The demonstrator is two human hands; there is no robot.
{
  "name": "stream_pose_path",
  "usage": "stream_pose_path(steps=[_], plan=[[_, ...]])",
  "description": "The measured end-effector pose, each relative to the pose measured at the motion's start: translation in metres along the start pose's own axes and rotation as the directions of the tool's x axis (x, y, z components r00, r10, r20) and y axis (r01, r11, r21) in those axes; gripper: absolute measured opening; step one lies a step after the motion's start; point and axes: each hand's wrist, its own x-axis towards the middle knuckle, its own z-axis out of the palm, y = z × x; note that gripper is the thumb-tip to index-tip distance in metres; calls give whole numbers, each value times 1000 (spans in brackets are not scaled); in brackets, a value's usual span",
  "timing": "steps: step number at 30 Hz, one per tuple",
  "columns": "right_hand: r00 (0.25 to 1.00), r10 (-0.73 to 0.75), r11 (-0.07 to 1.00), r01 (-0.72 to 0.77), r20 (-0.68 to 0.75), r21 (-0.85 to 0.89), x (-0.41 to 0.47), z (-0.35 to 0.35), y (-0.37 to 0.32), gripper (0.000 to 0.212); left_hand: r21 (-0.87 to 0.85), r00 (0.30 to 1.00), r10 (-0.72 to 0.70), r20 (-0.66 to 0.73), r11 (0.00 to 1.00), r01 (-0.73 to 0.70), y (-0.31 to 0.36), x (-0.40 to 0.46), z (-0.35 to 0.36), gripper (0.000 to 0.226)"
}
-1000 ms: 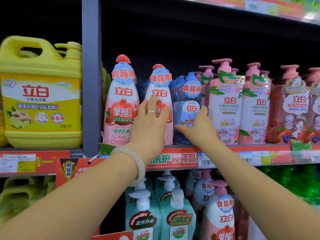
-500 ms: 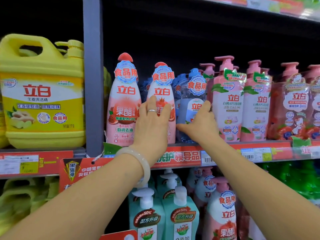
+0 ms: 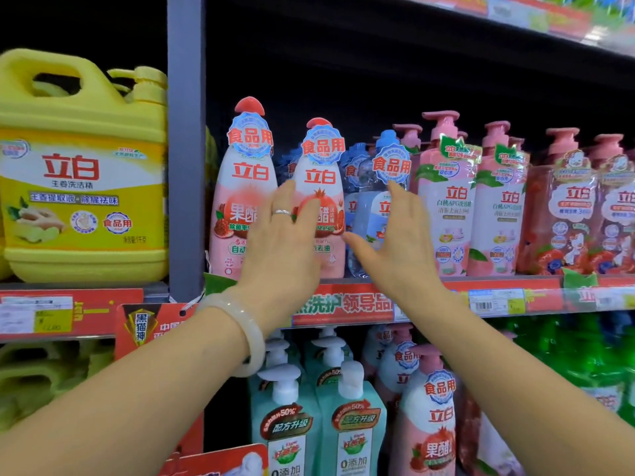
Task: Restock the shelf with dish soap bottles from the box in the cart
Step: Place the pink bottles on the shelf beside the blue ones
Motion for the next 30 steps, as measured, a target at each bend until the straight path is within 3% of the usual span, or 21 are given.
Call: stream_pose_path(steps=[3, 7, 11, 14, 18, 22, 28, 30], plan=[[988, -11, 989, -11, 151, 144, -3, 10, -17, 73, -6, 985, -40, -168, 999, 40, -20, -13, -10, 83], [979, 62, 985, -91, 193, 147, 5, 29, -30, 85, -58, 981, -195, -12, 979, 194, -37, -23, -16, 99], [983, 107, 987, -123, 152, 102, 8, 41, -42, 105, -163, 965, -263, 23, 951, 263, -33, -17, -15, 107], [982, 129, 988, -139, 138, 69, 10, 46, -47, 113, -97, 957, -288, 43, 952, 291, -29, -13, -13, 105], [978, 156, 985, -164, 142, 52, 14, 48, -49, 113, 77, 958, -286, 26, 956, 284, -27, -11, -10, 100], [971, 180, 982, -187, 157, 35, 17, 46, -51, 117, 140, 952, -305, 3, 943, 302, -23, -8, -10, 98], [961, 205, 976, -215, 185, 35, 23, 41, -52, 117, 85, 952, -305, 6, 949, 303, -23, -10, -8, 94], [959, 178, 982, -189, 221, 29, 22, 35, -50, 105, 32, 953, -303, 2, 953, 303, -23, -15, -6, 91]])
